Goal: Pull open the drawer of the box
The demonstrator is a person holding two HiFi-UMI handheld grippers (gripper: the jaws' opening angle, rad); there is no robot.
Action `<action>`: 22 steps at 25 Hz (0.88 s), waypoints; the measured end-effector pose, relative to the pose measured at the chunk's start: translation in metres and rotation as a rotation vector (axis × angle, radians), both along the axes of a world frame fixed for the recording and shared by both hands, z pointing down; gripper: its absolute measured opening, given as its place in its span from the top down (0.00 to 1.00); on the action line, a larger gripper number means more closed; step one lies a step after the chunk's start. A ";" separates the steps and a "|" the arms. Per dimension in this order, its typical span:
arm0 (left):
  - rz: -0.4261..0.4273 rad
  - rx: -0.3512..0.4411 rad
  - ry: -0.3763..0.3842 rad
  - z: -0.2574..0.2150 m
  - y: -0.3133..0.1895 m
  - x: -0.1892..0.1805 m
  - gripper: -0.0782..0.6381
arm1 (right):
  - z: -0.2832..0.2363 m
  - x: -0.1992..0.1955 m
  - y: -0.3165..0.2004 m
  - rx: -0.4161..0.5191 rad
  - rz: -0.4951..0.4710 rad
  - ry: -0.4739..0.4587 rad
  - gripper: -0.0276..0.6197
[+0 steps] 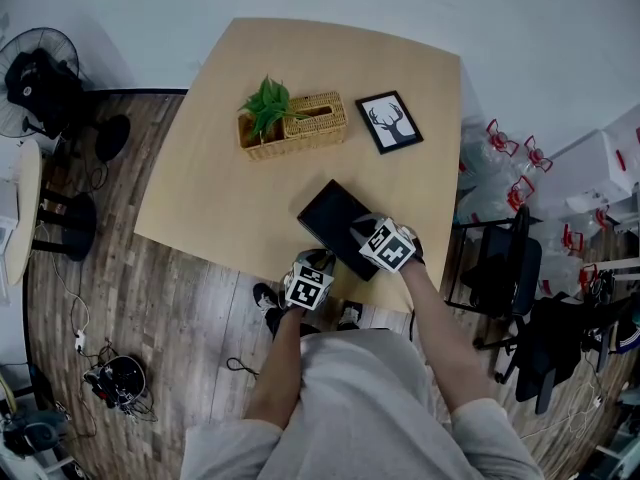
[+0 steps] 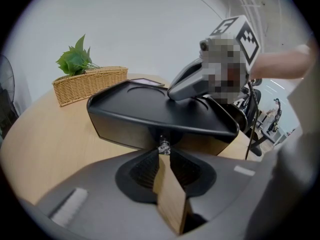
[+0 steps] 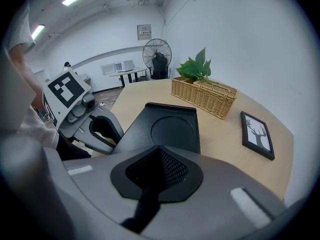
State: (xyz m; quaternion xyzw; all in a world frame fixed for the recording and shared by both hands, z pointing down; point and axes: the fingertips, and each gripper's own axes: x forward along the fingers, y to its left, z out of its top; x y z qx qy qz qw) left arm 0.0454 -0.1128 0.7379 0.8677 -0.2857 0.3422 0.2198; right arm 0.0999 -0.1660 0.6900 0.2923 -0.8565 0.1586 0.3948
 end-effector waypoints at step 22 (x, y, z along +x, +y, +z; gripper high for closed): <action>0.026 0.044 -0.051 -0.001 0.000 0.002 0.70 | -0.002 0.000 -0.001 0.005 0.006 0.000 0.95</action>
